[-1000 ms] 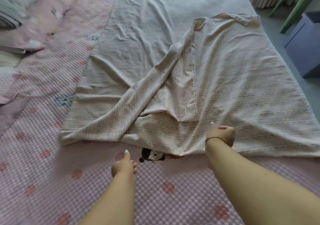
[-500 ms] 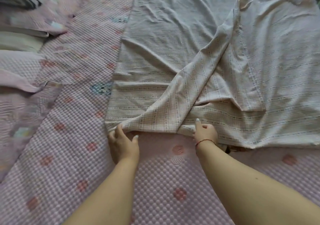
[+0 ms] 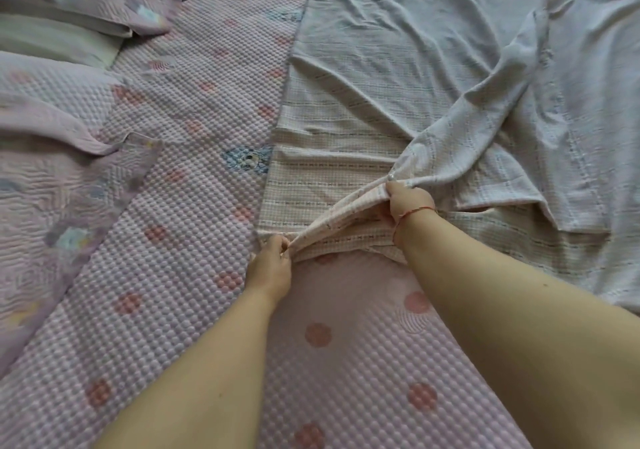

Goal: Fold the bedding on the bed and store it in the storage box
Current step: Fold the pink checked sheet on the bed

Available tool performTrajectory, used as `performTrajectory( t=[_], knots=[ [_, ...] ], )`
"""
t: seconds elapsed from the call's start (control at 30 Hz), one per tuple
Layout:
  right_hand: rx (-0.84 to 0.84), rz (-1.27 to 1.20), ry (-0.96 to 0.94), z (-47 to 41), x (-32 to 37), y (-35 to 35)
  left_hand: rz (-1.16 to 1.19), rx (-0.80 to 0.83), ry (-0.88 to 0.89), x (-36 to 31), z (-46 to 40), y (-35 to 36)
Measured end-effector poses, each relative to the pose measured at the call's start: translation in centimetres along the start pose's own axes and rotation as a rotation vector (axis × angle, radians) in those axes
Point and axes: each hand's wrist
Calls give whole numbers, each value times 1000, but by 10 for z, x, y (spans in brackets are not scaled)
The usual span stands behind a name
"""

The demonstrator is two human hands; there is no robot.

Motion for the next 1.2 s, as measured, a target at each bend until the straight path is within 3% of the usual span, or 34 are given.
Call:
performTrajectory(
  t=[0.1, 0.27, 0.4, 0.6, 0.73, 0.83, 1.0, 1.1, 1.2],
  knots=[
    [25, -39, -28, 3, 7, 10, 108, 73, 7, 5, -7, -1],
    [139, -60, -88, 17, 27, 24, 71, 23, 17, 8, -15, -1],
    [208, 57, -244, 31, 56, 46, 96, -38, -2, 24, -18, -9],
    [309, 389, -450, 35, 44, 62, -208, -85, -19, 74, -19, -53],
    [361, 578, -418, 29, 15, 50, -346, -43, -69, 80, -26, -63],
    [384, 576, -402, 26, -7, 44, -428, -50, -61, 57, -28, -49],
    [250, 544, -382, 21, -33, 32, -603, -252, 60, 2, -24, -22],
    [-8, 506, -400, 23, -46, 15, -503, -377, 362, -16, -21, 0],
    [-378, 477, -235, 24, -73, -11, -367, -302, 687, -25, 3, 29]
  ],
)
Point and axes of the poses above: each hand's wrist, its own z-axis away from the middle knuckle, its own y-axis out of the palm, x = y × z, and after that the axes turned 5 degrees about -x, right-handed
